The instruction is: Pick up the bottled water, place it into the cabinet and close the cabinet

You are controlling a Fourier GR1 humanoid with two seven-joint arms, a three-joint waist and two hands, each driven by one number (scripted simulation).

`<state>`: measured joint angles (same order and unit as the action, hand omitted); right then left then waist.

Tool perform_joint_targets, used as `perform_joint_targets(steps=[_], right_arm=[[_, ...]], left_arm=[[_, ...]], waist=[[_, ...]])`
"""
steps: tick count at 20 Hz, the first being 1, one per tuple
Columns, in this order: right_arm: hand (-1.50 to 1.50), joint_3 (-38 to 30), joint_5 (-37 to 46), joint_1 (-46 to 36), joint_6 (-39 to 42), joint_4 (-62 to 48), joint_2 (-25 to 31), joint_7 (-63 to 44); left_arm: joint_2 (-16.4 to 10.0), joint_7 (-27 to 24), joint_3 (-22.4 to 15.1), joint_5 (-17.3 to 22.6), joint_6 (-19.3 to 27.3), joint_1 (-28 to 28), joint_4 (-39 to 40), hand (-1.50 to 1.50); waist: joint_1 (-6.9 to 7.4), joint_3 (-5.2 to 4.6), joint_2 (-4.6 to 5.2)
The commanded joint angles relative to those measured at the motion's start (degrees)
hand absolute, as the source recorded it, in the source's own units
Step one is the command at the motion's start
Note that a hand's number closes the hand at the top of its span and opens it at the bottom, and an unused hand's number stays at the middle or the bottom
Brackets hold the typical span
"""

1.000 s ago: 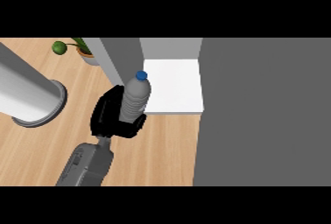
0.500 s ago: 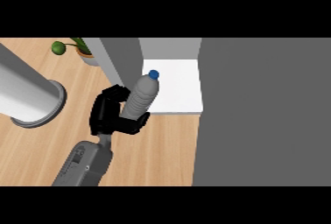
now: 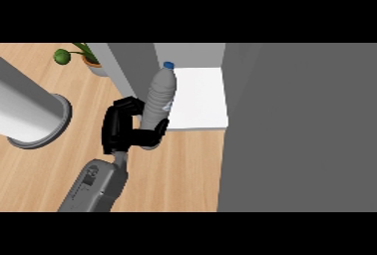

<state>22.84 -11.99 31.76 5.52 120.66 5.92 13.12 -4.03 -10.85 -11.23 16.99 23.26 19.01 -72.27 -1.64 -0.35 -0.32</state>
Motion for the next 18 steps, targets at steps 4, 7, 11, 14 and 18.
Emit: perform_joint_targets(steps=[4,7,11,14,18], right_arm=[[-1.50,0.1,-0.5,-1.6,0.7,-1.4,0.0,-0.1],[-1.50,0.5,-0.7,-1.6,1.1,-1.6,0.0,0.1],[-1.50,0.7,-0.6,-2.1,1.3,-1.4,0.3,-0.7],[-1.50,-0.4,-1.3,-3.8,0.7,-1.3,0.1,-2.0],[-1.50,0.0,-1.0,-2.5,1.6,-2.7,0.8,-1.0]], left_arm=[[1.2,5.1,-1.7,-5.7,5.3,17.1,8.0,1.50],[0.1,5.9,-2.3,-7.7,8.2,16.7,7.9,1.50],[-1.0,7.2,-3.8,-9.8,10.0,16.7,8.7,1.50],[-0.3,7.3,-4.3,-11.0,12.1,17.5,9.5,1.50],[-2.7,8.3,-4.6,-13.2,13.8,18.1,11.3,1.50]], waist=[[-3.38,0.43,1.18],[-4.69,0.47,1.39],[-4.86,0.43,1.49],[-5.28,0.40,1.81],[-5.39,0.43,1.70]])
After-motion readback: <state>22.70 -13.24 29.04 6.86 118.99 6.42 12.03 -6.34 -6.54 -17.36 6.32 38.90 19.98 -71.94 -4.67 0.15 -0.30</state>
